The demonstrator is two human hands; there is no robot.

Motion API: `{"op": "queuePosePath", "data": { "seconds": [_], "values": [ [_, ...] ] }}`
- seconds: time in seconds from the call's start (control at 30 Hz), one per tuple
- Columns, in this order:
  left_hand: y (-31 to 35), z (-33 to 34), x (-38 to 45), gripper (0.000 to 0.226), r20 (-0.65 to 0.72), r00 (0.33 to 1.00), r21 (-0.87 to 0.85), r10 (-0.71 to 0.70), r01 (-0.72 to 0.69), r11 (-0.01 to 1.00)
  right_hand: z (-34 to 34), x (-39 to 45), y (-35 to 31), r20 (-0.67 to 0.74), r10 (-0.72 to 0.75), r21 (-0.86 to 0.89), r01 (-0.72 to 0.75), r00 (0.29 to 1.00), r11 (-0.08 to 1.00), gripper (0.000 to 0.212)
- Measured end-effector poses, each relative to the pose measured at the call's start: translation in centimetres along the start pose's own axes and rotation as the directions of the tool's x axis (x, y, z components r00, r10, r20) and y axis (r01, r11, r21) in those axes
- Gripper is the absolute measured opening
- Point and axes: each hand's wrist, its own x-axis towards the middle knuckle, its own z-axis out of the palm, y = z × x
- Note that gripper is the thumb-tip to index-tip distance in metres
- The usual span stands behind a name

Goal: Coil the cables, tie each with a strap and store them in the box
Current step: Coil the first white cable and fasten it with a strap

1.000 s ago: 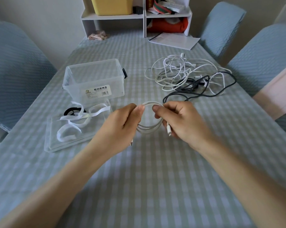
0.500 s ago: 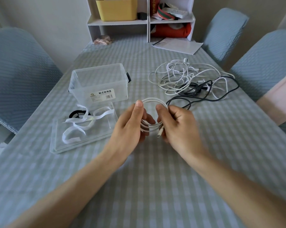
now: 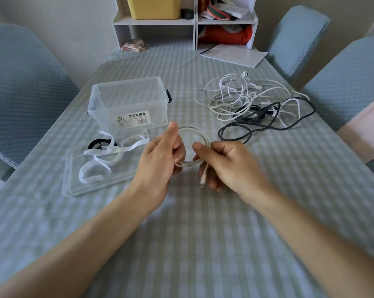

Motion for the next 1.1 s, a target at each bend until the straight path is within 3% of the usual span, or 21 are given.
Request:
{"op": "queuePosePath", "data": {
  "seconds": [0.1, 0.23, 0.33, 0.5, 0.67, 0.8, 0.97, 1.03, 1.1],
  "values": [
    [0.5, -0.9, 0.2, 0.046, 0.030, 0.999, 0.045, -0.041, 0.039, 0.998, -1.0, -0.1, -0.4, 0.178, 0.006, -0.224, 0.035, 0.984, 0.974, 0.046],
    [1.1, -1.8, 0.5, 0.046, 0.165, 0.981, 0.095, -0.098, 0.083, 0.992, -2.1, -0.1, -0.8, 0.245, 0.000, -0.367, 0.093, 0.970, 0.926, 0.062],
    [1.1, -1.9, 0.2, 0.047, 0.258, 0.955, 0.172, -0.147, 0.104, 0.979, -2.4, -0.1, -0.9, 0.286, 0.014, -0.340, 0.088, 0.958, 0.936, 0.061],
    [1.0, -1.8, -0.2, 0.050, 0.293, 0.943, 0.255, -0.155, 0.079, 0.964, -1.7, -0.5, -1.1, 0.313, 0.074, -0.201, -0.010, 0.947, 0.979, 0.025],
    [1.1, -1.7, -0.2, 0.051, 0.238, 0.969, 0.387, -0.059, -0.039, 0.921, -1.2, -0.6, -1.1, 0.257, 0.097, -0.182, -0.051, 0.962, 0.982, 0.026],
    [0.2, -1.7, 0.1, 0.045, 0.236, 0.960, 0.574, 0.149, -0.262, 0.776, -1.1, -0.5, -0.7, 0.225, 0.107, -0.211, -0.059, 0.969, 0.976, 0.029],
    [-0.3, -2.4, -0.8, 0.032, 0.322, 0.858, 0.605, 0.399, -0.511, 0.610, -1.7, 0.1, -1.0, 0.103, 0.158, -0.144, -0.143, 0.982, 0.979, 0.029],
    [-0.1, -2.8, -0.9, 0.053, 0.387, 0.780, 0.661, 0.492, -0.606, 0.441, -2.1, 0.3, -1.0, 0.062, 0.174, -0.127, -0.165, 0.983, 0.978, 0.029],
    [0.0, -2.9, -1.1, 0.084, 0.511, 0.702, 0.727, 0.496, -0.661, 0.186, -2.3, 0.3, -1.1, 0.041, 0.188, -0.120, -0.182, 0.981, 0.976, 0.029]
  ]
}}
